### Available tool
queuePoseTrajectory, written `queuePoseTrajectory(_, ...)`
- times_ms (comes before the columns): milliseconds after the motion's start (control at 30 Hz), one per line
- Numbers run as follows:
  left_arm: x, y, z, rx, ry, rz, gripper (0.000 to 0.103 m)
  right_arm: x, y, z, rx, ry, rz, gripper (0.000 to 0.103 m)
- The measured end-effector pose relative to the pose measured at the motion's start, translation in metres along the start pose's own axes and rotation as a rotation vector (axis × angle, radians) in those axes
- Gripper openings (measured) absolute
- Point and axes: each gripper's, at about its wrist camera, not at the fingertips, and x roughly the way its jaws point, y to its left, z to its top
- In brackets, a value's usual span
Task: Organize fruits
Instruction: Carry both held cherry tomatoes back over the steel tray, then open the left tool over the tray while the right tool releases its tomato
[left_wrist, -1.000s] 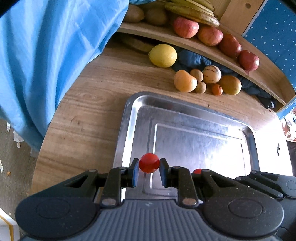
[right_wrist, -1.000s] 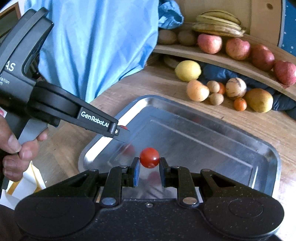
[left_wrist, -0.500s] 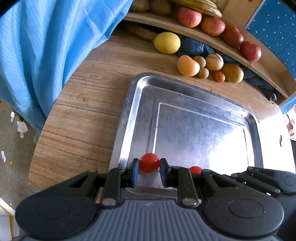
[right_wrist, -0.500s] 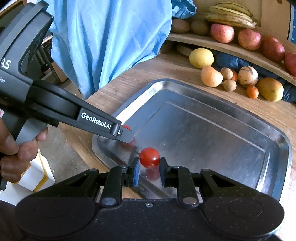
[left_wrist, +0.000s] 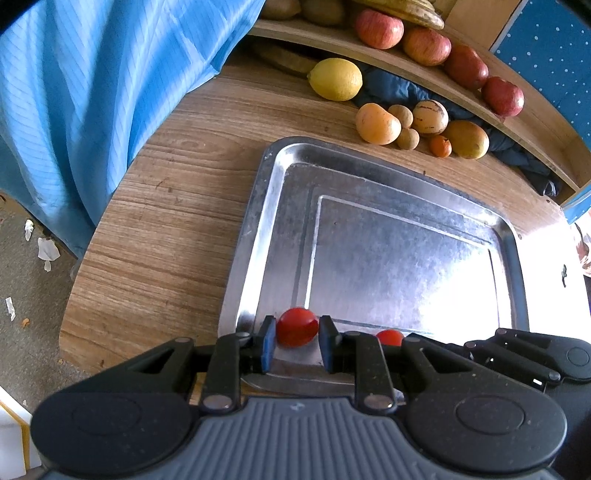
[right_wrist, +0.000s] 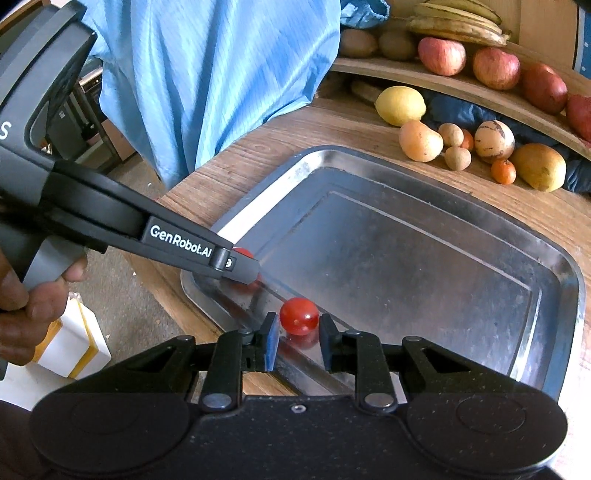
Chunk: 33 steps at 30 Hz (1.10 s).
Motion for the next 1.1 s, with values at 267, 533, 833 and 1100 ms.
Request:
queuePoseTrajectory(267, -0.004, -0.001, 0.000, 0.006, -0.001, 0.013, 0.030, -0.001, 0.000, -0.002, 0.002, -0.003, 0.005, 0.028)
queuePoseTrajectory(533, -0.022, -0.001, -0.003, 0.035, -0.014, 0.022, 0.059, -0.011, -0.002, -0.003, 0.014, -0.015, 0.006, 0.044)
queuePoseTrajectory(833, -0.037, -0.006, -0.010, 0.128, 0.056, 0.038, 0.096, -0.031, -0.011, -0.005, 0.047, -0.008, -0.028, 0.075)
queuePoseTrajectory(1100, -0.032, -0.012, -0.016, 0.223, 0.150, 0.091, 0.102, -0.046, -0.016, -0.009, 0.079, 0.063, -0.102, 0.095)
